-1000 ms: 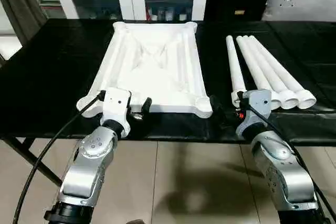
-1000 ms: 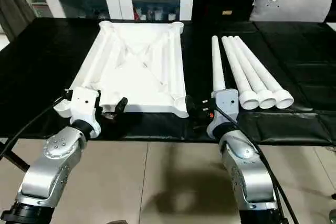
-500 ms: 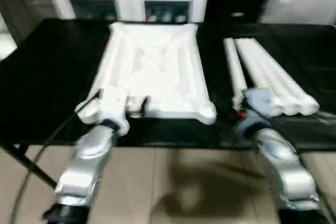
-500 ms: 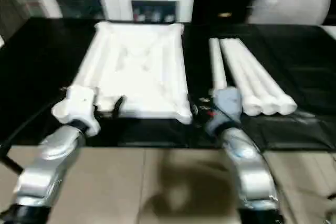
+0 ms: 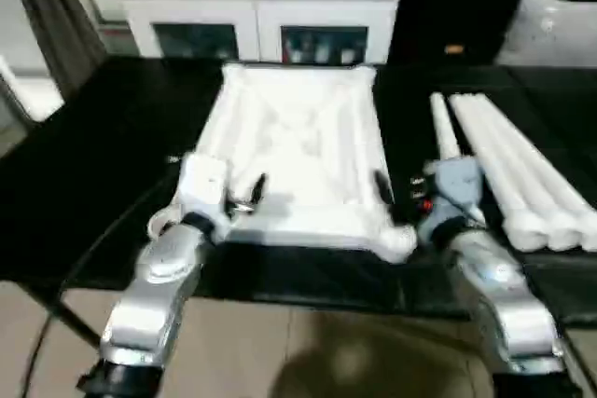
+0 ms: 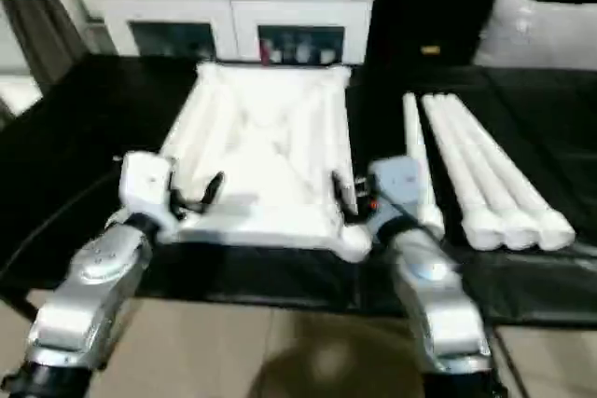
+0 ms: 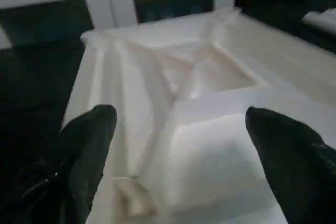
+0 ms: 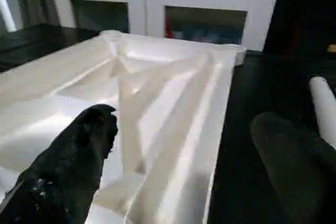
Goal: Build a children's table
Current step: Move to table
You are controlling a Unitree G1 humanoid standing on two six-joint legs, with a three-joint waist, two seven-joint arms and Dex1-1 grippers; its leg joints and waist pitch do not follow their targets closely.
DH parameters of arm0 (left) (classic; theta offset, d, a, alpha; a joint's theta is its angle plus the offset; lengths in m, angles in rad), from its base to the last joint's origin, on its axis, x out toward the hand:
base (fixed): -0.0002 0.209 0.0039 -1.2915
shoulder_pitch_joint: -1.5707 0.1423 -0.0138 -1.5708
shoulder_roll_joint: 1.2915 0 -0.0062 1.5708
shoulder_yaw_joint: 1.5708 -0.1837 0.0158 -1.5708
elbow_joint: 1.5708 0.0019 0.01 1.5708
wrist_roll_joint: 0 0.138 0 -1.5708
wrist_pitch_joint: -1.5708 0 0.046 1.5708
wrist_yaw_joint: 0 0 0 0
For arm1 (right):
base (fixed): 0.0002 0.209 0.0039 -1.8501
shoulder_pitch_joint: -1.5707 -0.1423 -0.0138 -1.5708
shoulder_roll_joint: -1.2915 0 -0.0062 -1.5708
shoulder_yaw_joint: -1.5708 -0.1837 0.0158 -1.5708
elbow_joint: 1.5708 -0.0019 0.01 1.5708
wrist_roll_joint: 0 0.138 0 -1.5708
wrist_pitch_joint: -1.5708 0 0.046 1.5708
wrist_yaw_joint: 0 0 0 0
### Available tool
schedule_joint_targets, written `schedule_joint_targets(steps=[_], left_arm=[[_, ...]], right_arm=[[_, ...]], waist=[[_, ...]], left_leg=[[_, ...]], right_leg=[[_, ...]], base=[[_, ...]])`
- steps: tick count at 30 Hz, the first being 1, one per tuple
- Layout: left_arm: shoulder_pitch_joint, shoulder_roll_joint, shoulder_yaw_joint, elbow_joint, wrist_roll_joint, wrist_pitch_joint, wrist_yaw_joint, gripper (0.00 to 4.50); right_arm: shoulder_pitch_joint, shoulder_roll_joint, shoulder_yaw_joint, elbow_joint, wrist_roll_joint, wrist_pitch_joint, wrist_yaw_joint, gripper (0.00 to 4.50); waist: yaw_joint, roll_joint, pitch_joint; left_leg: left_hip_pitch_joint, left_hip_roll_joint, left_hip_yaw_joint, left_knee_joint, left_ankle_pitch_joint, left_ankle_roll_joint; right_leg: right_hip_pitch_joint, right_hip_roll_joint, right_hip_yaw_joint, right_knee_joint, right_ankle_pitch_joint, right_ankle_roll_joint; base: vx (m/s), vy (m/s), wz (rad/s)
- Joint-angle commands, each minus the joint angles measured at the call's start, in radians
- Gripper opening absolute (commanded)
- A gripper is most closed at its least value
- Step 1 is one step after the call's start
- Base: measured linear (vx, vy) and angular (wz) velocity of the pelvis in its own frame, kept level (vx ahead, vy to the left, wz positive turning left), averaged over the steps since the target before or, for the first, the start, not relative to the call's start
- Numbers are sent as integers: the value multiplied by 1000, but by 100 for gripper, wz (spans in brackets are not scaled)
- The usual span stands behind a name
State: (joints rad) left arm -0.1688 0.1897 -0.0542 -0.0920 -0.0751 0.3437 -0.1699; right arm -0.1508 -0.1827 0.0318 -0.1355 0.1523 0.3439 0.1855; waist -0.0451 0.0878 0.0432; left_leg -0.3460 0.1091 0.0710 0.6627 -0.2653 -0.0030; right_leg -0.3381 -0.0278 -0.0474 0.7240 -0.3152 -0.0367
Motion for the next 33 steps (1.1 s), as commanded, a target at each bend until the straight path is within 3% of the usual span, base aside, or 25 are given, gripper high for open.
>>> schedule_joint_targets(steps=[1,2,3,4,5,6,7,9,10,11,12,13,14,15,16,17,18,19,20,21,23,25,28,30,33], left_arm=[[-16,-8,-15,-4,4,3,-7,442],[-16,-8,-15,-3,4,2,-7,442],[-17,-7,-16,-2,3,2,-8,442],[-19,-6,-15,-1,2,2,-9,442],[-20,-5,-15,0,2,1,-9,442],[-20,-5,-15,0,1,1,-10,442],[-20,-5,-15,0,1,1,-10,442],[-22,-4,-13,2,2,-1,-14,442],[-23,-4,-12,3,4,-2,-16,442],[-23,-4,-12,3,4,-2,-16,442],[-20,0,-16,-1,-5,-8,-40,442],[-20,0,-16,-1,-6,-8,-40,442],[-17,10,-26,-7,-12,-1,-65,442],[-12,27,-38,-16,-22,4,-107,442],[-12,29,-39,-17,-24,3,-111,442],[-11,48,-45,-23,-54,11,-164,442],[-12,59,-48,-27,-79,20,-202,442],[-16,69,-53,-27,-86,24,-225,442],[-17,70,-54,-27,-87,25,-228,442],[-28,100,-73,-19,-87,23,-280,442],[-41,131,-99,-6,-83,19,-337,442],[-56,159,-126,4,-95,41,-406,442],[-81,207,-172,18,-87,36,-502,442],[-100,229,-196,32,-86,17,-560,442],[-136,260,-244,59,-83,-13,-655,415]], right_arm=[[0,-16,-37,-10,11,-1,5,450],[0,-16,-38,-11,11,3,4,450],[1,-16,-39,-13,9,11,3,450],[1,-17,-40,-13,7,14,3,450],[2,-17,-41,-14,5,10,2,450],[3,-21,-37,-16,1,10,5,450],[3,-21,-37,-16,1,10,5,450],[4,-28,-24,-22,-2,14,22,450],[4,-30,-21,-23,-2,16,24,450],[4,-30,-21,-23,-2,16,24,450],[5,-33,-19,-29,3,16,34,450],[6,-34,-19,-29,4,16,34,450],[7,-42,-17,-35,8,16,49,450],[10,-58,-20,-46,26,13,82,450],[11,-60,-21,-47,30,13,86,450],[12,-77,-34,-52,60,23,123,450],[12,-87,-43,-53,78,35,144,450],[12,-101,-43,-52,80,35,163,450],[12,-103,-43,-52,81,35,166,450],[19,-145,-38,-53,87,33,223,450],[24,-182,-42,-49,98,30,275,450],[26,-215,-50,-43,111,32,318,450],[27,-273,-62,-34,142,56,389,450],[34,-317,-56,-36,151,60,445,450],[52,-381,-43,-45,166,64,541,450]], waist=[[-27,12,-51],[-26,-2,-47],[-21,-30,-52],[-4,-59,-39],[13,-91,-36],[65,-98,-55],[63,-81,-64],[54,-76,-60],[52,-59,-45],[49,-44,-44],[48,-4,-39],[26,0,-16],[3,22,-40],[-14,19,-60],[-5,15,-64],[-2,3,-69],[24,-15,-87],[37,-25,-94],[63,-35,-102],[74,-32,-97],[76,-17,-85],[74,-11,-59],[78,-27,-27],[83,-32,-18],[75,-30,-29]], left_leg=[[119,160,-116,-143,-121,352],[107,153,-103,-148,-112,369],[131,173,7,-153,-175,214],[96,113,73,-154,-329,122],[80,42,117,-87,-381,86],[-35,-3,56,56,-189,129],[-80,-2,23,90,-11,98],[-104,-6,11,86,74,62],[-87,10,12,36,128,65],[-81,20,15,0,131,73],[-42,54,18,-65,58,72],[-40,89,-10,-109,-91,66],[30,158,-71,-142,-303,84],[57,183,-104,-144,-208,168],[60,178,-98,-106,78,289],[50,174,-91,-83,257,334],[13,134,-60,-29,579,332],[-25,98,-35,-21,656,298],[-87,30,4,-28,581,212],[-79,43,9,-44,388,129],[-53,83,-9,-67,200,60],[-32,121,-24,-100,-47,38],[-15,106,4,-126,-342,-17],[6,103,18,-121,-404,-48],[-16,112,13,-144,-372,-60]], right_leg=[[-97,-50,0,2,34,76],[-92,-57,8,-9,54,80],[-99,-76,8,-46,96,21],[-50,-76,29,-118,65,-53],[-29,-78,90,-184,-123,-114],[120,-233,202,-226,-299,-211],[118,-209,176,-204,-284,-174],[102,-165,137,-206,-215,-201],[66,-136,91,-227,-283,-215],[67,-119,68,-233,-339,-207],[55,-98,34,-248,-404,-159],[37,-61,13,-217,-392,-123],[1,-38,10,-143,-224,-108],[-17,-52,11,-83,-6,-105],[-42,-76,21,-75,141,-88],[-44,-99,34,-80,231,-86],[-23,-140,69,-84,504,-77],[10,-142,80,-76,702,-66],[67,-108,67,-50,1082,17],[54,-112,58,-62,1108,55],[36,-108,38,-81,825,44],[18,-119,43,-113,359,-60],[13,-132,63,-162,-122,-177],[2,-149,72,-195,-375,-154],[15,-138,61,-186,-345,-113]], base=[[111,45,6],[121,-11,-17],[121,-11,-17],[122,-74,-52],[159,-81,-53],[159,-81,-53],[162,-67,-27],[112,-62,-8],[103,-26,-5],[116,42,1],[116,42,1],[115,85,5],[108,72,4],[108,72,4],[123,65,4],[106,57,2],[106,57,2],[76,31,-3],[0,0,0],[0,0,0],[0,0,0],[-38,8,2],[-79,21,7],[-95,19,7],[-45,28,-4]])
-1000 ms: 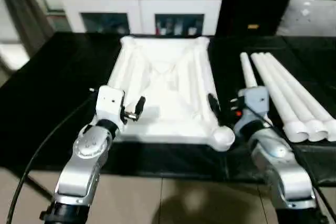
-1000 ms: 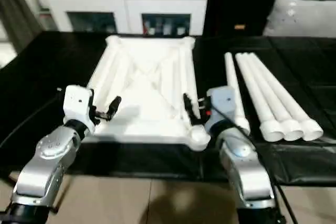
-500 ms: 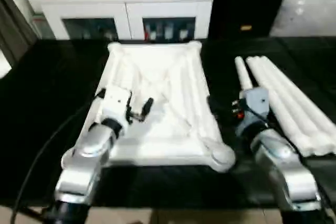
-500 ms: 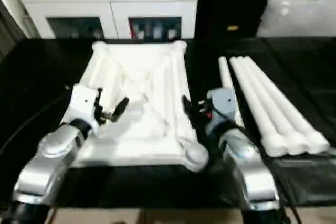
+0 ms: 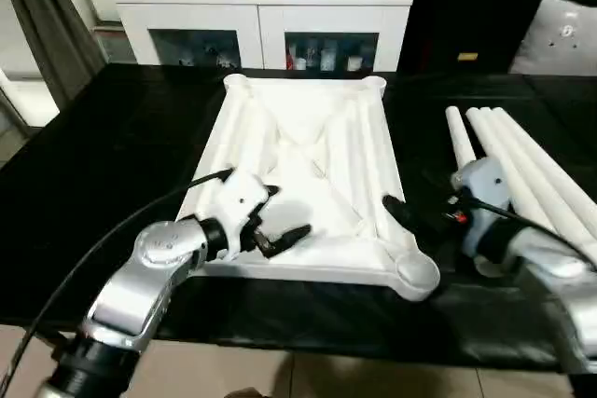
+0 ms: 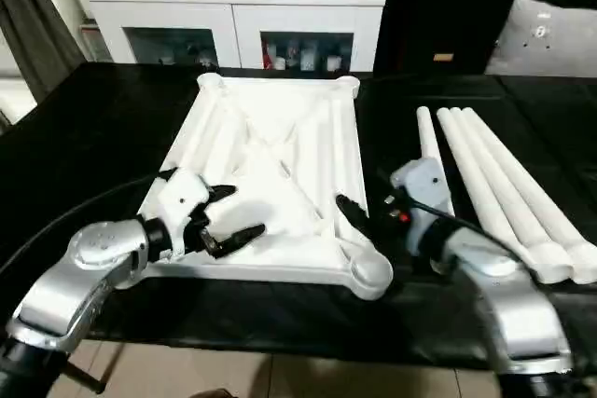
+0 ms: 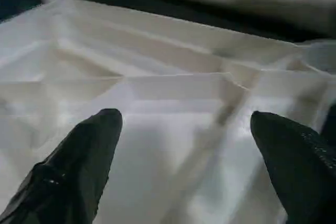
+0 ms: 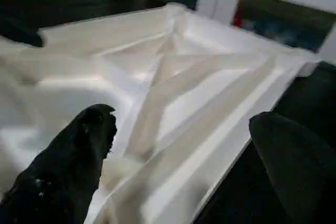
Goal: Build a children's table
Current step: Move to table, then move table base
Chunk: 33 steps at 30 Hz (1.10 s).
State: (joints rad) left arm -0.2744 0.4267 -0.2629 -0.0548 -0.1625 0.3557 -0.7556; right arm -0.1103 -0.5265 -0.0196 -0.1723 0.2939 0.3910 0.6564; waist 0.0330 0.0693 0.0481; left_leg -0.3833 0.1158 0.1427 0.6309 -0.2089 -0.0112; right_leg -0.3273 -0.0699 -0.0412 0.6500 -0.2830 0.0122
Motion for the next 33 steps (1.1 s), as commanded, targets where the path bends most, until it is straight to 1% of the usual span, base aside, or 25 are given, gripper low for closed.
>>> schedule_joint_targets(steps=[1,2,3,4,5,6,7,8,10,11,12,13,15,16,17,20,21,22,23,24,25,26,27,29,33], left_arm=[[-31,24,-36,22,5,-26,-71,415],[-42,32,-51,28,7,-29,-102,415],[-57,40,-73,34,13,-25,-139,407],[-62,44,-82,35,15,-22,-152,402],[-67,44,-92,34,16,-10,-159,389],[-74,40,-107,35,18,3,-165,376],[-78,36,-116,38,18,8,-171,367],[-78,36,-118,38,18,9,-173,362],[-84,33,-137,39,17,18,-194,344],[-85,33,-141,36,14,24,-200,344],[-86,32,-144,33,11,29,-206,324],[-88,34,-148,32,7,33,-214,319],[-88,38,-154,28,0,44,-228,310],[-88,38,-154,28,0,44,-228,310],[-91,43,-159,26,1,51,-239,288],[-105,61,-186,-1,6,101,-265,276],[-108,67,-193,-10,8,116,-271,274],[-108,67,-194,-10,9,117,-271,246],[-110,72,-200,-18,13,128,-275,236],[-113,77,-205,-23,18,134,-279,232],[-115,79,-208,-25,22,137,-281,232],[-120,82,-214,-28,28,145,-284,213],[-124,83,-219,-28,34,150,-285,200],[-129,83,-226,-25,41,154,-286,193],[-147,85,-249,-12,70,169,-278,167]], right_arm=[[11,-38,9,-8,25,17,72,450],[13,-54,15,-9,26,17,98,450],[18,-77,18,-11,26,18,124,450],[23,-86,17,-13,27,20,131,450],[30,-94,13,-18,29,20,135,450],[43,-104,6,-25,33,17,141,450],[55,-112,3,-31,36,15,148,450],[57,-113,2,-33,36,14,149,450],[84,-127,-5,-49,41,12,161,450],[91,-129,-8,-56,44,16,162,450],[99,-131,-12,-64,46,18,164,450],[107,-134,-14,-73,50,20,168,450],[119,-138,-17,-83,56,22,171,450],[119,-138,-17,-83,56,22,171,450],[127,-139,-20,-89,60,24,177,450],[149,-142,-26,-102,69,26,183,450],[154,-141,-28,-106,72,27,185,450],[155,-141,-28,-106,72,27,185,450],[158,-141,-28,-110,73,28,185,450],[158,-141,-28,-112,74,31,184,450],[157,-141,-27,-112,76,31,184,450],[156,-141,-26,-114,77,33,183,450],[156,-141,-26,-114,78,34,182,450],[156,-142,-26,-115,81,35,184,450],[167,-155,-19,-135,94,52,204,450]], waist=[[-6,-9,-39],[-8,-11,-43],[-9,-4,-46],[-10,-7,-45],[-9,-10,-46],[-9,-7,-47],[-8,-8,-47],[-6,-9,-49],[-4,-8,-53],[-3,0,-56],[-3,-4,-57],[-2,-2,-58],[0,-6,-60],[0,-4,-58],[1,-4,-57],[1,-10,-52],[1,-9,-49],[0,-7,-48],[-1,-8,-46],[0,-2,-45],[-3,-5,-44],[-3,-3,-44],[-4,-5,-43],[-3,-5,-44],[-1,-4,-47]], left_leg=[[20,107,-62,-118,-421,-45],[18,108,-60,-118,-402,-39],[13,107,-57,-118,-356,-21],[13,108,-52,-118,-353,-18],[18,107,-47,-114,-353,-11],[14,106,-44,-111,-332,-1],[13,106,-40,-108,-310,13],[14,107,-38,-107,-300,19],[16,108,-34,-104,-259,48],[15,107,-35,-103,-241,55],[14,109,-33,-102,-209,76],[13,108,-32,-99,-182,96],[11,109,-31,-95,-149,123],[10,110,-31,-96,-153,130],[12,110,-31,-96,-164,130],[15,114,-31,-103,-217,109],[16,114,-31,-106,-237,100],[16,113,-31,-107,-256,87],[17,113,-31,-108,-266,80],[18,114,-33,-110,-285,65],[18,114,-33,-113,-304,52],[19,113,-33,-113,-310,46],[20,112,-32,-114,-318,39],[19,112,-32,-113,-311,36],[15,112,-32,-112,-261,58]], right_leg=[[7,-90,48,-107,-308,-162],[8,-89,48,-102,-256,-167],[9,-90,45,-97,-172,-181],[6,-91,46,-99,-157,-185],[1,-93,48,-98,-135,-200],[4,-99,50,-98,-116,-213],[5,-101,52,-99,-100,-222],[6,-102,52,-99,-88,-227],[6,-99,51,-96,-14,-244],[8,-99,49,-92,12,-249],[9,-99,48,-92,60,-257],[12,-100,47,-90,95,-262],[13,-101,46,-89,129,-268],[12,-101,45,-90,110,-273],[11,-101,44,-91,92,-274],[9,-99,46,-97,-3,-271],[7,-98,46,-99,-35,-269],[5,-98,46,-102,-69,-267],[3,-98,47,-103,-86,-265],[3,-100,49,-104,-110,-261],[1,-98,50,-106,-128,-255],[1,-99,51,-107,-134,-252],[0,-99,52,-109,-143,-246],[0,-100,54,-110,-139,-242],[3,-100,52,-106,-66,-250]], base=[[-23,57,-14],[-20,84,-21],[0,55,-13],[0,0,0],[0,0,0],[0,0,0],[0,0,0],[0,0,0],[0,0,0],[0,0,0],[0,0,0],[0,0,0],[0,0,0],[0,0,0],[0,0,0],[0,0,0],[0,0,0],[0,0,0],[0,0,0],[0,0,0],[0,0,0],[0,0,0],[0,0,0],[0,0,0],[0,0,0]])
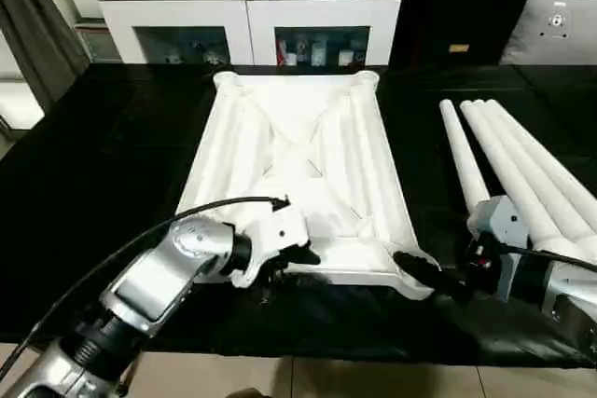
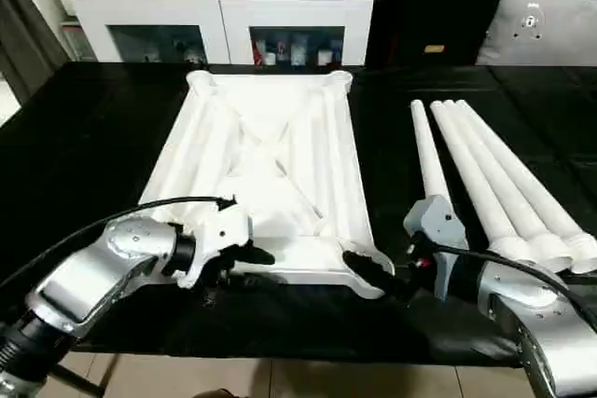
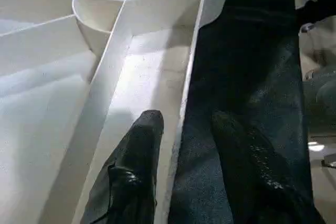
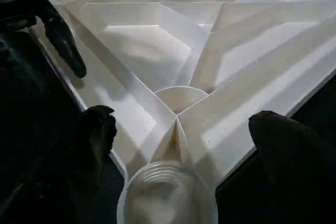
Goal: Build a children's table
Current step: Move table base
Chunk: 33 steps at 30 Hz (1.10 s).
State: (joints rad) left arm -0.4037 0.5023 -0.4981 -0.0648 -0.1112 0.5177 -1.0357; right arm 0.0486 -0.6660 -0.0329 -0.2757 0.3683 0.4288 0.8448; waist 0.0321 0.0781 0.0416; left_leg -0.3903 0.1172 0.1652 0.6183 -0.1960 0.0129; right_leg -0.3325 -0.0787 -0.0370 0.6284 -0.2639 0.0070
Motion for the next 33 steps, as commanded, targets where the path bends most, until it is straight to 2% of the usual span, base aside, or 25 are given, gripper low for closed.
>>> schedule_joint_targets(steps=[1,2,6,8,10,13,14,18,20,23,25,26,28,30,31,33], left_arm=[[-19,10,-16,0,23,6,3,167],[-22,10,-19,4,29,4,5,147],[-37,15,-34,35,67,-20,17,134],[-42,21,-44,51,84,-33,16,109],[-43,21,-45,55,89,-38,18,105],[-52,9,-37,86,105,-71,44,65],[-56,4,-33,96,109,-80,52,65],[-64,-15,-15,130,121,-116,82,27],[-74,-28,4,175,126,-182,106,17],[-86,-33,13,209,131,-223,119,2],[-92,-32,14,226,137,-245,122,2],[-100,-33,17,246,141,-259,125,2],[-116,-35,21,282,151,-281,136,2],[-122,-37,26,301,152,-289,138,2],[-120,-34,27,300,150,-282,132,2],[-111,-25,27,294,148,-283,117,2]], right_arm=[[9,-18,-5,-34,22,17,20,450],[10,-21,-3,-37,26,21,26,450],[16,-51,8,-58,45,44,68,450],[20,-69,13,-73,64,62,96,450],[19,-73,15,-75,67,65,102,450],[14,-75,18,-71,70,66,111,450],[12,-74,18,-68,70,66,112,450],[1,-71,18,-12,55,34,123,450],[-8,-59,18,50,35,-8,127,450],[-9,-53,17,83,25,-34,131,450],[-6,-51,17,92,23,-43,134,450],[-3,-49,17,100,20,-50,136,450],[2,-44,16,118,12,-72,136,450],[6,-42,16,125,9,-84,136,450],[8,-40,15,125,10,-86,136,450],[10,-38,14,135,9,-98,139,450]], waist=[[0,-13,-43],[0,-12,-42],[1,-13,-41],[3,-11,-40],[2,-12,-40],[2,-12,-38],[1,-12,-37],[2,-11,-37],[0,-13,-39],[-1,-14,-42],[-3,-16,-47],[-4,-17,-49],[-1,-15,-53],[2,-12,-57],[3,-14,-59],[5,-13,-57]], left_leg=[[23,111,-54,-97,-264,43],[23,112,-54,-98,-257,48],[22,112,-54,-98,-256,63],[23,114,-55,-99,-267,57],[22,115,-56,-100,-271,51],[23,115,-56,-101,-292,45],[23,114,-56,-101,-298,41],[24,115,-57,-102,-319,22],[23,113,-56,-101,-315,21],[17,114,-56,-100,-276,39],[16,112,-54,-95,-229,66],[14,112,-53,-91,-188,90],[14,111,-49,-82,-141,125],[13,112,-49,-78,-118,139],[11,113,-49,-76,-96,150],[11,115,-50,-77,-99,161]], right_leg=[[10,-92,48,-84,-65,-247],[11,-92,47,-84,-54,-247],[12,-91,46,-86,-51,-249],[12,-93,46,-87,-73,-251],[11,-94,46,-87,-79,-253],[9,-94,47,-90,-98,-254],[9,-95,47,-91,-110,-253],[7,-97,48,-93,-144,-247],[7,-96,48,-93,-129,-250],[12,-96,47,-88,-64,-257],[15,-96,45,-83,8,-263],[18,-96,44,-78,61,-268],[18,-98,41,-75,116,-275],[15,-95,38,-69,151,-280],[15,-94,37,-64,184,-284],[13,-94,35,-63,186,-289]], base=[[0,0,0],[0,0,0],[0,0,0],[0,0,0],[0,0,0],[0,0,0],[0,0,0],[0,0,0],[0,0,0],[0,0,0],[0,0,0],[0,0,0],[0,0,0],[0,0,0],[0,0,0],[0,0,0]])
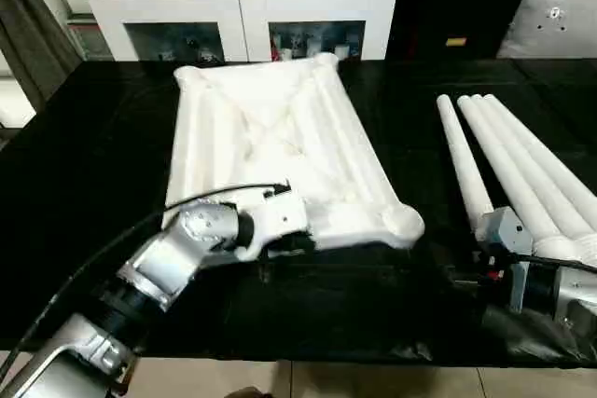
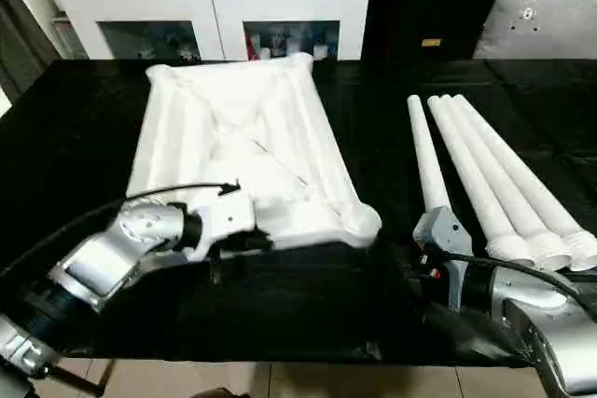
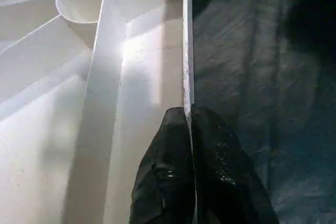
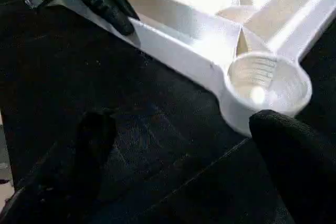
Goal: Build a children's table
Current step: Move table base
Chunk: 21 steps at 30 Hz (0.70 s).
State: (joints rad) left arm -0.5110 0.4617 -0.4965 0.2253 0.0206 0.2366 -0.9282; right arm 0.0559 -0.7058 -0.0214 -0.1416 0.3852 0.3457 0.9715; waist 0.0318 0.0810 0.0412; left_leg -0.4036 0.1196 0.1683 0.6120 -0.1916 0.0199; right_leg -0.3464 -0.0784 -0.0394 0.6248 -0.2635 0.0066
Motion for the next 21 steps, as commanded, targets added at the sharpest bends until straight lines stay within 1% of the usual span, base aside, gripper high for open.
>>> schedule_joint_targets(steps=[1,3,7,9,11,12,13,14,15,16,17,18,19,20,21], left_arm=[[4,20,27,-5,16,4,10,2],[8,19,31,-6,14,11,17,2],[17,8,42,-8,8,38,34,2],[19,6,44,-10,5,36,34,2],[43,0,51,-71,-27,58,5,2],[54,-2,53,-99,-42,72,-6,30],[62,-3,55,-119,-54,83,-13,47],[69,-4,55,-137,-64,93,-18,47],[76,-5,56,-154,-73,105,-20,58],[76,-5,56,-154,-73,105,-20,76],[91,-9,63,-189,-94,126,-21,76],[99,-13,73,-209,-109,136,-18,85],[99,-13,73,-209,-110,136,-18,89],[109,-20,90,-232,-123,151,-10,103],[120,-30,115,-254,-131,144,14,114]], right_arm=[[4,4,0,5,-10,-22,8,450],[6,7,-4,8,-11,-26,4,450],[8,14,-9,27,-8,-50,9,450],[9,15,-10,30,-7,-56,11,450],[15,16,-17,38,-5,-72,16,450],[17,18,-24,39,-5,-76,8,450],[20,23,-33,40,-5,-79,-5,450],[20,29,-42,41,-3,-79,-16,450],[17,34,-50,42,-5,-82,-31,450],[17,34,-50,42,-5,-82,-31,450],[7,51,-68,29,17,-63,-55,450],[1,58,-75,15,36,-46,-61,450],[1,59,-75,14,37,-46,-61,450],[-1,63,-79,-5,48,-34,-69,450],[-15,74,-80,-48,57,-9,-99,450]], waist=[[5,-17,-56],[5,-15,-54],[5,-20,-51],[4,-19,-51],[4,-23,-52],[4,-23,-53],[5,-22,-55],[4,-26,-55],[6,-28,-54],[7,-26,-54],[8,-27,-52],[8,-30,-50],[9,-30,-48],[8,-37,-48],[9,-34,-47]], left_leg=[[25,114,-53,-72,-116,153],[26,115,-53,-74,-134,148],[25,113,-51,-76,-161,132],[27,114,-51,-77,-168,127],[24,115,-51,-76,-149,131],[24,115,-51,-74,-135,140],[25,115,-50,-72,-117,149],[24,114,-49,-71,-109,155],[24,113,-48,-70,-103,163],[24,114,-48,-70,-102,163],[25,113,-48,-71,-110,163],[26,114,-47,-73,-127,157],[27,114,-46,-74,-143,149],[27,115,-46,-76,-148,144],[27,116,-47,-78,-154,139]], right_leg=[[27,-95,37,-60,171,-289],[27,-95,37,-62,142,-292],[27,-97,39,-66,96,-296],[26,-95,40,-67,77,-294],[29,-96,39,-64,100,-295],[28,-96,39,-62,119,-295],[27,-96,39,-60,136,-297],[27,-95,38,-60,143,-297],[25,-95,38,-60,146,-300],[25,-96,38,-59,142,-299],[24,-94,38,-61,118,-297],[24,-95,38,-63,88,-299],[23,-94,38,-66,55,-296],[24,-93,38,-67,43,-294],[22,-92,39,-68,22,-289]], base=[[0,0,0],[0,0,0],[0,0,0],[0,0,0],[0,0,0],[0,0,0],[0,0,0],[0,0,0],[0,0,0],[0,0,0],[0,0,0],[0,0,0],[0,0,0],[0,0,0],[0,0,0]])
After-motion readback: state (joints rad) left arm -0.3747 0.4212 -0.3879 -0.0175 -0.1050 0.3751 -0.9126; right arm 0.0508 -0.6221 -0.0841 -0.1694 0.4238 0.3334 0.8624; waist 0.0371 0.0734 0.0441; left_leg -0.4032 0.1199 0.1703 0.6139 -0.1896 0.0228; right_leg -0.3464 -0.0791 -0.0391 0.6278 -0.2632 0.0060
